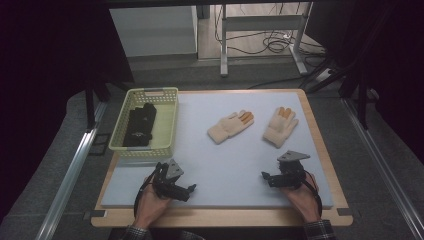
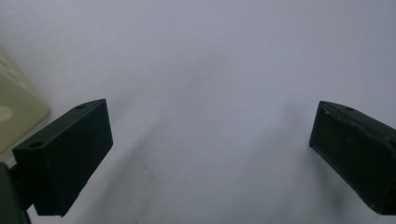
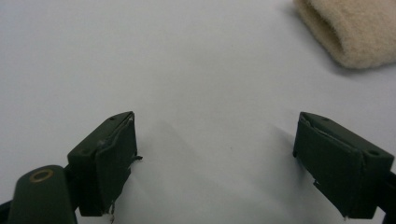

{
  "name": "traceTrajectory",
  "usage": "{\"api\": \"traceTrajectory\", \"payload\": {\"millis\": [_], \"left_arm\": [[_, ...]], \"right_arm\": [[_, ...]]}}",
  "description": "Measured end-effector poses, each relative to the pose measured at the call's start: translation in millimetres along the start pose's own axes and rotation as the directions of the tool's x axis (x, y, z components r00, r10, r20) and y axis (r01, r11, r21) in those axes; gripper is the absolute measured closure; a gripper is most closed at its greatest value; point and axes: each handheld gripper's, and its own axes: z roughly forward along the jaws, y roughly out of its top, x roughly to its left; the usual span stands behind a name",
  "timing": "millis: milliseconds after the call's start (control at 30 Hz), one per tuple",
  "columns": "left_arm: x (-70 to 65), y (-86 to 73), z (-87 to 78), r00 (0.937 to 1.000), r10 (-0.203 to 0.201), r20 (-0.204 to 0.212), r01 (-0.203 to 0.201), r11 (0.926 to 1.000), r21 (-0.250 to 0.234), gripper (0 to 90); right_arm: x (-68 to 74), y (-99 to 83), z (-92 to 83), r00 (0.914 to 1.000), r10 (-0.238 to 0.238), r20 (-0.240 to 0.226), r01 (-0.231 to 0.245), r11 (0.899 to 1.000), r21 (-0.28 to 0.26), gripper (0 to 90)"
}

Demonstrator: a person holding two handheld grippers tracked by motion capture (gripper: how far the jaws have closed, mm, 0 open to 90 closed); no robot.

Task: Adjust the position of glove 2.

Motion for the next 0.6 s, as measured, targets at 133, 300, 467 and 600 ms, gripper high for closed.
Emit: {"api": "traceTrajectory", "payload": {"millis": [133, 300, 467, 600], "left_arm": [[6.9, 0.4, 2.2, 0.9979, -0.064, 0.012, 0.064, 0.9977, 0.024, 0.0], [10.6, 0.1, 3.7, 0.9945, -0.098, 0.037, 0.097, 0.9946, 0.036, 0.0], [10.7, 0.0, 3.7, 0.9949, -0.094, 0.037, 0.093, 0.9951, 0.033, 0.0], [10.4, -0.3, 3.7, 0.995, -0.094, 0.035, 0.093, 0.9952, 0.03, 0.0]], "right_arm": [[0.1, 0.8, 0.2, 1.0, 0.008, 0.001, -0.008, 1.0, 0.002, 13.4], [1.8, 6.1, 3.7, 0.9999, 0.009, 0.012, -0.009, 1.0, 0.012, 13.5], [5.3, 19.8, 13.3, 1.0, -0.001, -0.001, 0.001, 1.0, 0.02, 14.1], [5.8, 35.1, 21.4, 0.9988, 0.031, -0.037, -0.03, 0.999, 0.024, 14.6]]}}
